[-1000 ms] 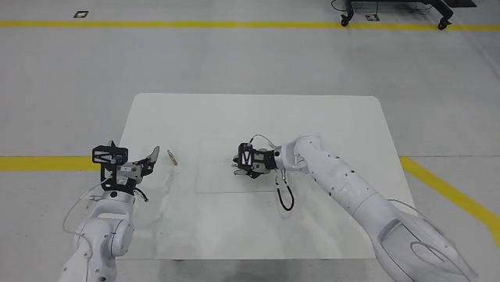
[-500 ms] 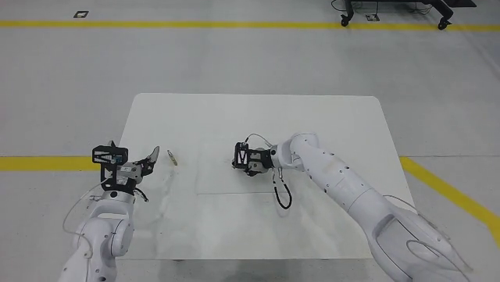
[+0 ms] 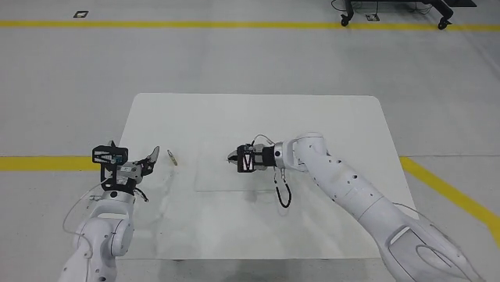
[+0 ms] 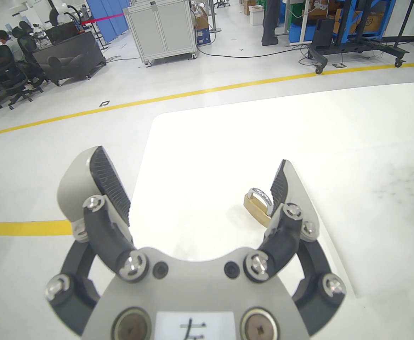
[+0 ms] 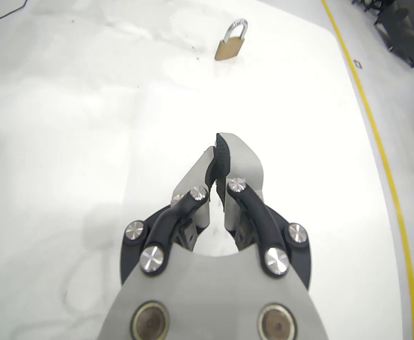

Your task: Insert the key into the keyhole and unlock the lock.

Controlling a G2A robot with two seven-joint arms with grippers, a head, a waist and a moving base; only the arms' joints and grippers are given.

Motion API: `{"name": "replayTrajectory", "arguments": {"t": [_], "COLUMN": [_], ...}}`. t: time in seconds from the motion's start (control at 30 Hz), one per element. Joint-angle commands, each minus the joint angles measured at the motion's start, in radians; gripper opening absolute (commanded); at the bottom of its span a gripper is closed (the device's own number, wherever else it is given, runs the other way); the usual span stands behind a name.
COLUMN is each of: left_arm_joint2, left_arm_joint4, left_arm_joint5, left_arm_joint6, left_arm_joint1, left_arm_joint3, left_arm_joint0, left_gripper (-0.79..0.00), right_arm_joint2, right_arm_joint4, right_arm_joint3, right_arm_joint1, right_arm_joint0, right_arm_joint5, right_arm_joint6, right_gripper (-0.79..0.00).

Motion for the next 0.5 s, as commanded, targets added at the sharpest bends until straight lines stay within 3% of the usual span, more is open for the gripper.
{"name": "replayTrajectory", "arguments": {"t": [0.0, 0.37, 0.47], "left_arm_joint2": [0.0, 0.0, 0.0], "left_arm_joint4": [0.0, 0.0, 0.0], "left_arm_joint5": [0.0, 0.0, 0.0], "left_arm_joint6": [0.0, 0.0, 0.0], "left_arm_joint1": [0.0, 0.0, 0.0], "left_arm_joint3": [0.0, 0.0, 0.0], "left_arm_joint0": [0.0, 0.0, 0.0], "left_gripper": [0.0, 0.0, 0.0], "right_arm_joint2": [0.018, 0.015, 0.021], "right_arm_joint4": [-0.006, 0.009, 0.048], "right_arm_joint3": [0.005, -0.004, -0.016], "right_arm_joint1": [0.013, 0.012, 0.01], "right_arm_joint0": [-0.008, -0.023, -0.033], "right_arm_joint5": [-0.031, -0.021, -0.011], "right_arm_joint6": [-0.072, -0.074, -0.143], "right_gripper": [-0.785, -0.785, -0.785]}}
